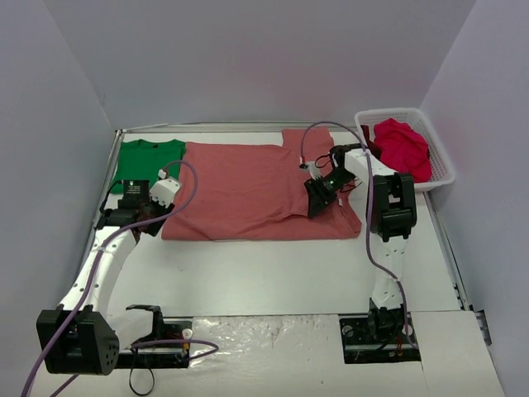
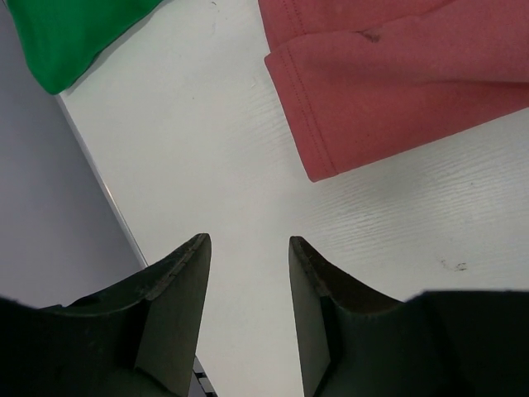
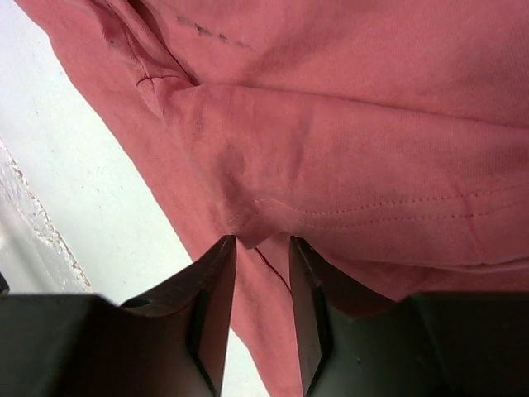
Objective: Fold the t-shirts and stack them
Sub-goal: Fold the flattened tshirt in 1/3 of the way
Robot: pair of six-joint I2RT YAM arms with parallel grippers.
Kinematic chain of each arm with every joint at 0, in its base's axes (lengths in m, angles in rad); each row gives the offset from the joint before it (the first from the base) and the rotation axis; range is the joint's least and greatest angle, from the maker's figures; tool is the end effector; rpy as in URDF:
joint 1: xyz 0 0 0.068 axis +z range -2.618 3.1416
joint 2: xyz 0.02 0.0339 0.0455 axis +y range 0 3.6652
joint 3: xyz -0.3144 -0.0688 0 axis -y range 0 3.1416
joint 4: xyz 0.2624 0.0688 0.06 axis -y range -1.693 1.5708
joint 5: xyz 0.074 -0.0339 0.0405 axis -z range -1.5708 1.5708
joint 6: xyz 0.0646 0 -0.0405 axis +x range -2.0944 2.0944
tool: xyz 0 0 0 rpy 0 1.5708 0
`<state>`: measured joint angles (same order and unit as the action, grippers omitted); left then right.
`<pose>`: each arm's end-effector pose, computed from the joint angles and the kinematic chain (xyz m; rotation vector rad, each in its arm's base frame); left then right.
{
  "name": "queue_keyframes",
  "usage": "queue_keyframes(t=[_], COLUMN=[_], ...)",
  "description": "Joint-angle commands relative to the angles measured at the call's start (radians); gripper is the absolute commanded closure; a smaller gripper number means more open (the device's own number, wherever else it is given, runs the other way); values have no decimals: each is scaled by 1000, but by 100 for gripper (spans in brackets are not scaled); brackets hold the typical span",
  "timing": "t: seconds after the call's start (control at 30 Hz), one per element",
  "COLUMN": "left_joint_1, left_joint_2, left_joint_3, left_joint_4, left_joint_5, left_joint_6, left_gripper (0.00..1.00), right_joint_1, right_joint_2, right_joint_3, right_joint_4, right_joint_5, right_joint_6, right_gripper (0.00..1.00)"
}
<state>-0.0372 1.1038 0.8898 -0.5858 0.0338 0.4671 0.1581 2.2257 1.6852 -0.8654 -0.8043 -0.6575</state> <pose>0.2439 -0.0113 0.2978 0.6086 2.2971 0.1664 0.4735 0.1226 0.1621 -1.1176 2.3560 1.0208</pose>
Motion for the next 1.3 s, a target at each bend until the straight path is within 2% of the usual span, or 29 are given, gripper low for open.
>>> queue_keyframes(t=[0.0,0.1,0.2,0.3,0.57,1.07,1.17,1.27], left_joint_1=[7,8,8,8,8,10,11,10], left_joint_2=[1,1,1,1,-2,11,14,13], left_joint_3=[1,-3,-5,-5,-6,-14,-14,-14], left_joint_4=[4,7,7,7,4,4,3,1], left_joint_5=[-3,-3,-3,-3,-3,2,3,3], left_joint_6=[-13,-12,-12,-10,-12,-5,-4,-5], left_gripper=[58,58,58,58,58,58,58,58], right_joint_1=[18,24,31,41,67,109,115,123], right_joint_2=[25,28,31,38,77,52,38,26], right_joint_3=[31,30,33,47,148,99,82,73], right_joint_4=[-50,-49,-49,-49,-66,-61,-31,0], right_joint_5=[-23,-15,-12,-7,13,111,145,195], right_joint_6=[-13,-11,-11,-11,7,-25,-7,16], right_gripper=[73,86,87,84,66,61,65,76])
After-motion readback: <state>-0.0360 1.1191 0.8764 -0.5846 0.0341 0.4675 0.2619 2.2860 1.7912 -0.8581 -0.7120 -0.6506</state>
